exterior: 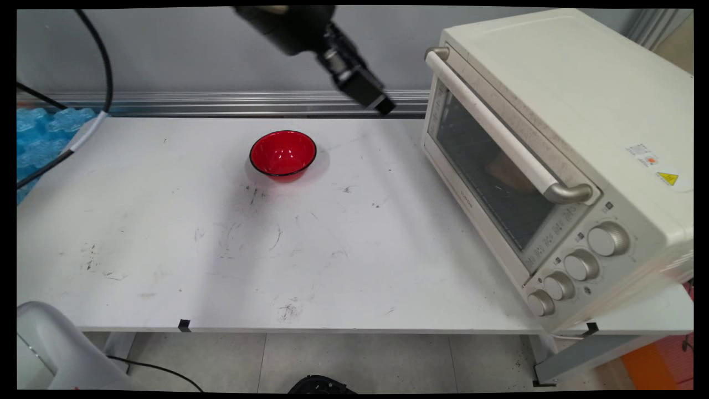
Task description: Open the oven
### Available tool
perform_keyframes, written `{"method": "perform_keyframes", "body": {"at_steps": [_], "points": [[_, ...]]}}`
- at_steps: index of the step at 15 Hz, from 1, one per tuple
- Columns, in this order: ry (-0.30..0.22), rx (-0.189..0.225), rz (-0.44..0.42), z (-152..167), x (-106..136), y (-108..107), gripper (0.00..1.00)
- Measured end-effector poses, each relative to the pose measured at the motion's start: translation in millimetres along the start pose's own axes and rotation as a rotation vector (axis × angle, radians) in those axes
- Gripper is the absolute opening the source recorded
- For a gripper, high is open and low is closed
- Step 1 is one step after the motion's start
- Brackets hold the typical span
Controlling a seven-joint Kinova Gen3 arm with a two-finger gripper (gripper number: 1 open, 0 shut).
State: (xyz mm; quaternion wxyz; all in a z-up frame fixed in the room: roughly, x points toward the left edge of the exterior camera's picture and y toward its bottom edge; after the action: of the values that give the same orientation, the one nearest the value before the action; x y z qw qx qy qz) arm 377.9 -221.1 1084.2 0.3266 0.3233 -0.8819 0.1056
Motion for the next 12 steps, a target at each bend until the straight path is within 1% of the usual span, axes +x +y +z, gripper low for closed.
{"method": "perform_keyframes", "body": {"at_steps": [3,8,12], "points": [[0.035,0.010,0.003,18,20,-6,0.00],[0.072,0.027,-0.001,41,45,-13,0.00],[0.089,0.036,-0.004,56,60,-17,0.00]]}}
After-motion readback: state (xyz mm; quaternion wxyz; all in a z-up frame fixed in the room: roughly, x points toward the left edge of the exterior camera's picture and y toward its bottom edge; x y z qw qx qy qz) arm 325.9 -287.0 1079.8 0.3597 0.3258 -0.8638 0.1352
